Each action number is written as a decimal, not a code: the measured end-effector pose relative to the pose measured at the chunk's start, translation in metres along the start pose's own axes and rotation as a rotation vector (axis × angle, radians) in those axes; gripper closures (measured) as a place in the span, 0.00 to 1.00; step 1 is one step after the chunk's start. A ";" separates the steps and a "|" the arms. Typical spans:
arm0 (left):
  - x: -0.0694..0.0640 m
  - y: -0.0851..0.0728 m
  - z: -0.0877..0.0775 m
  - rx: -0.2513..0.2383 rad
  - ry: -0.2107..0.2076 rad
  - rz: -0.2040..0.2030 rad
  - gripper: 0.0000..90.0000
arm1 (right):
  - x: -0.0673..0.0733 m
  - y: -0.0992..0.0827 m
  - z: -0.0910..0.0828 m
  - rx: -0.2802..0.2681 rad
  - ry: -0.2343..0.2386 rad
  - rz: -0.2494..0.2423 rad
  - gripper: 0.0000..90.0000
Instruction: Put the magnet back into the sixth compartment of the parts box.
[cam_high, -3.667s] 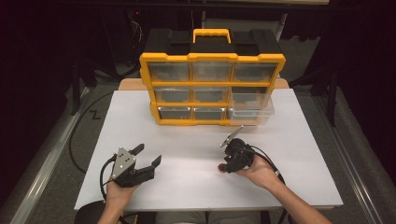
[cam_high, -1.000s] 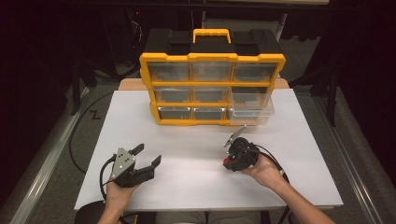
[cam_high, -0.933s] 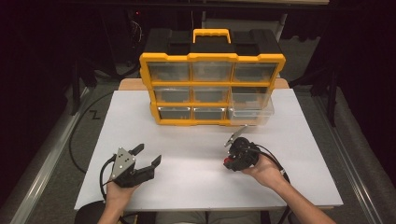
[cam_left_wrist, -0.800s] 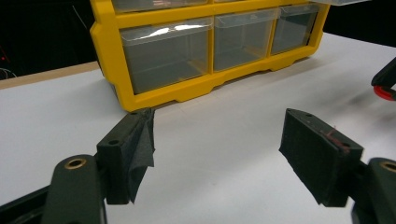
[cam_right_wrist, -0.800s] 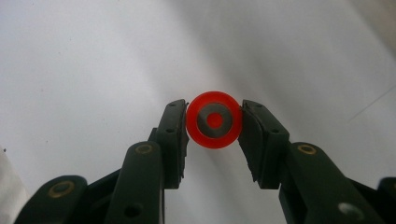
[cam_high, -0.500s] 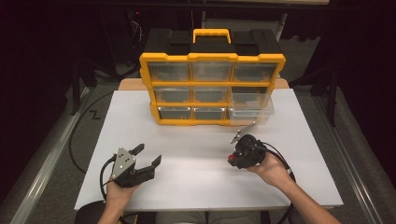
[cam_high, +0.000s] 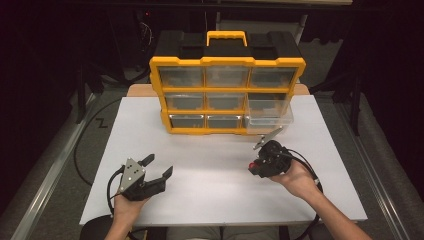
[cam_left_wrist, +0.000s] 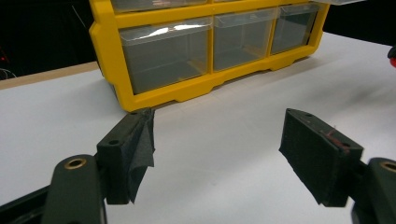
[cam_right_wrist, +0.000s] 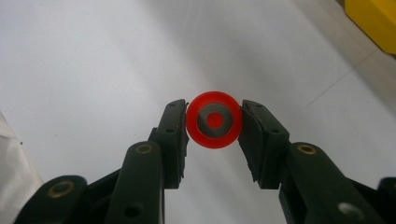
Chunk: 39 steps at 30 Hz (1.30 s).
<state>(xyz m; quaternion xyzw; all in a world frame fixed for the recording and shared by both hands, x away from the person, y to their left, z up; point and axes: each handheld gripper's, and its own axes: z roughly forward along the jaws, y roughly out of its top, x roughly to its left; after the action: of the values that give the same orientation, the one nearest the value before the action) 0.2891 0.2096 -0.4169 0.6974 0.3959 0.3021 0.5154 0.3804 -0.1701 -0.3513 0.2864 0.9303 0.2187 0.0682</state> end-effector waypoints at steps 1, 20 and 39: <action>0.000 0.000 0.000 0.000 0.000 0.000 0.30 | -0.001 0.000 -0.001 -0.002 0.001 -0.001 0.71; 0.000 0.000 0.000 -0.003 0.001 0.001 0.30 | -0.009 -0.001 -0.034 -0.033 -0.006 0.018 0.71; 0.000 0.000 0.000 -0.006 0.004 -0.001 0.29 | -0.015 0.000 -0.055 -0.036 -0.001 0.027 0.71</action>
<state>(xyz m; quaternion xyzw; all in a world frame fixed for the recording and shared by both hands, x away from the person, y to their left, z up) 0.2885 0.2095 -0.4167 0.6952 0.3962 0.3044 0.5168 0.3793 -0.1989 -0.3017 0.2979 0.9222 0.2362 0.0710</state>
